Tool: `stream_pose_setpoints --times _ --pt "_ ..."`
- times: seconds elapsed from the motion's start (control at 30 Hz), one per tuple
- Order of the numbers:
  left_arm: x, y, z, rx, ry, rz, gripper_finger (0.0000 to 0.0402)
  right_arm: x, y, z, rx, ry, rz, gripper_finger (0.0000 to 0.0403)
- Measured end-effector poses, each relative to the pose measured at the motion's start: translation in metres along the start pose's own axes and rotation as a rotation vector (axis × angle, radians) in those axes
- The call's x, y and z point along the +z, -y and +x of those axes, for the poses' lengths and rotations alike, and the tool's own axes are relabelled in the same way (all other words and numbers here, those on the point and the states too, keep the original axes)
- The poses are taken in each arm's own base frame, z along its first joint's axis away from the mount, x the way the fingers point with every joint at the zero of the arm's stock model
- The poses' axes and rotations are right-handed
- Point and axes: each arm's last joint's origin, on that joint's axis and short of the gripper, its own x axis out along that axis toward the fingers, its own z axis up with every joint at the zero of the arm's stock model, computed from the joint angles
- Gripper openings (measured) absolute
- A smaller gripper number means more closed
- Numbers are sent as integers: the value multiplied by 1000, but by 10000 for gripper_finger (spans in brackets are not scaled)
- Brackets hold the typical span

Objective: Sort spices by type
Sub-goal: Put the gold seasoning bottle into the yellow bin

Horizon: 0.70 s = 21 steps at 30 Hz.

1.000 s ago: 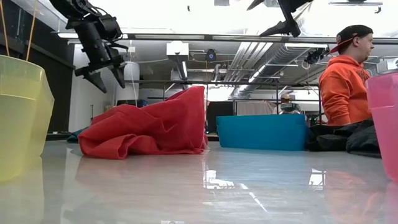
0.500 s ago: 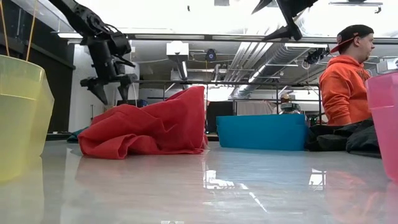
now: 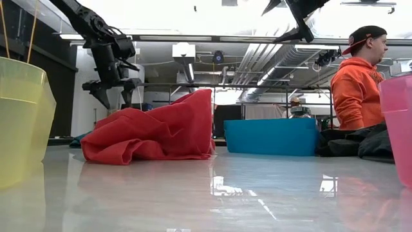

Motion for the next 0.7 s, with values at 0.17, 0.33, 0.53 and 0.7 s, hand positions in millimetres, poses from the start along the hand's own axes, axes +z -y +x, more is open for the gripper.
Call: stream_pose_setpoints --times 0.17,0.33,0.53,0.7 --pt "-3 3 14 -8 -50 12 353 0 0 0 -12 11 0 383" --pt "-3 5 24 -2 -60 12 353 0 0 0 -12 11 3 383" --pt "-3 6 26 0 -63 13 350 0 0 0 -12 11 4 383" --pt "-4 5 26 5 -69 14 300 0 0 0 -12 11 2 383"
